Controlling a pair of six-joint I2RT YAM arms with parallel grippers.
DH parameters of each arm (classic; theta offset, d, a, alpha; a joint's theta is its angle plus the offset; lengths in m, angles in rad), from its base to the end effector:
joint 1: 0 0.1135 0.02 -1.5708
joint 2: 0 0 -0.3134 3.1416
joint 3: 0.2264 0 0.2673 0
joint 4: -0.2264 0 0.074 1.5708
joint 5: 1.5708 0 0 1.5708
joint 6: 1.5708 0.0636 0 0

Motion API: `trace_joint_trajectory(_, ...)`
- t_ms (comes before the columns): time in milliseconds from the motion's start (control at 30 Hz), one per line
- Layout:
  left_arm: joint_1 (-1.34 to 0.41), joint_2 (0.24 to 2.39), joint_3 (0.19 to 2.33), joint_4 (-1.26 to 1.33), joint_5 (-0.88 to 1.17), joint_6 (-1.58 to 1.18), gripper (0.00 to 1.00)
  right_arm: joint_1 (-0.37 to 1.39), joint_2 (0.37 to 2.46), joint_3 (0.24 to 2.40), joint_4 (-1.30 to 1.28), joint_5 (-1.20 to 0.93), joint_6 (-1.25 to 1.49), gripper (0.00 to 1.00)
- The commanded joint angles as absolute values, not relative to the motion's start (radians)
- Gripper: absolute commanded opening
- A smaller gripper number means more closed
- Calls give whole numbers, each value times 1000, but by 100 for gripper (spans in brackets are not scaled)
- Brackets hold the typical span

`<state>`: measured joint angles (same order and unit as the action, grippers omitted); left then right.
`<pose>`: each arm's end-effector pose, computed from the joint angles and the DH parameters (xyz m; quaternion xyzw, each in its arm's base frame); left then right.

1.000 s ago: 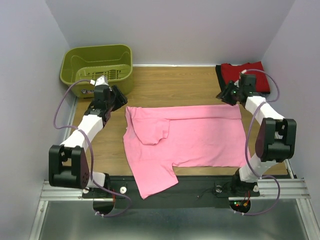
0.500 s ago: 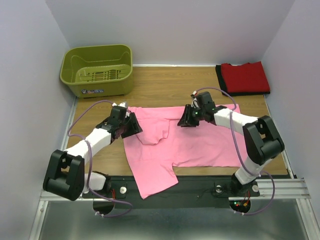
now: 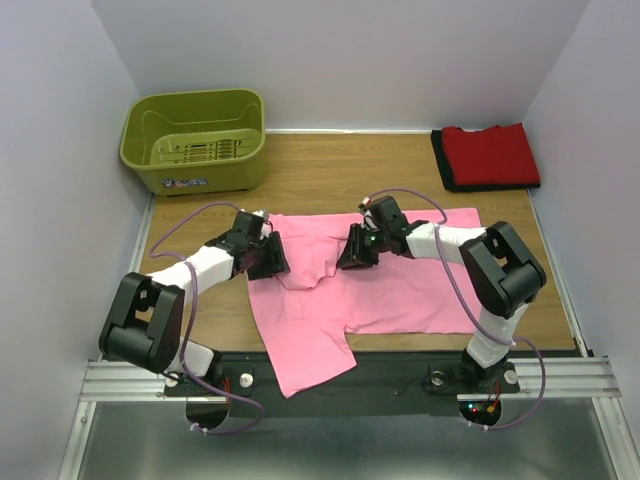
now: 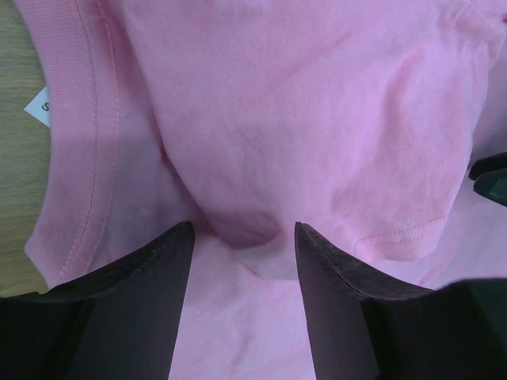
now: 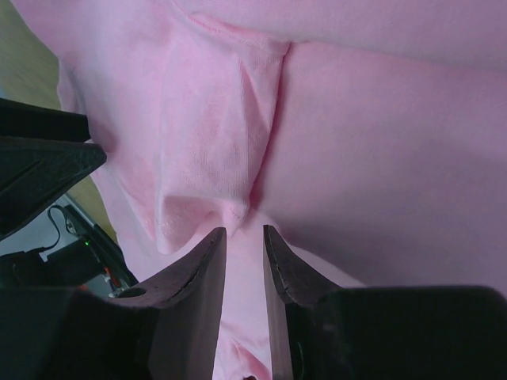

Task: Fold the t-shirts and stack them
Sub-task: Fold the tshirt

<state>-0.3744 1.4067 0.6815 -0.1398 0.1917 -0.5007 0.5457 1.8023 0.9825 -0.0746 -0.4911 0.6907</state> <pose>0.2674 -0.1181 0.1910 -0.0259 0.9343 -0.2271 0.2736 0.3220 0.2306 0.1676 -0.0142 0.9185 0.3734 0.1294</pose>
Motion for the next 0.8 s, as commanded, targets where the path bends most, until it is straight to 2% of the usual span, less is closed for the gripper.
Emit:
trace_joint_trajectory(0,-385,1419,727,-150,206,-474,63,575,1831,1000,-15,-517,707,31)
trace_joint_trajectory(400,-413,1413,741,-156,218,-477,46,615,1876,1025,-9,-522,719,31)
trace_joint_trajectory(467,-413,1405,742,-160,216,-479,46,615,1873,1029,-9,-523,722,27)
trace_joint_trajectory(567,-416,1396,745,-170,210,-479,45,618,1856,1034,-9,-519,727,10)
trace_joint_trajectory(733,-414,1376,761,-183,202,-480,43,618,1832,1034,-9,-509,730,9)
trace_joint_trajectory(767,-414,1370,764,-189,201,-480,43,618,1825,1034,-9,-511,733,4)
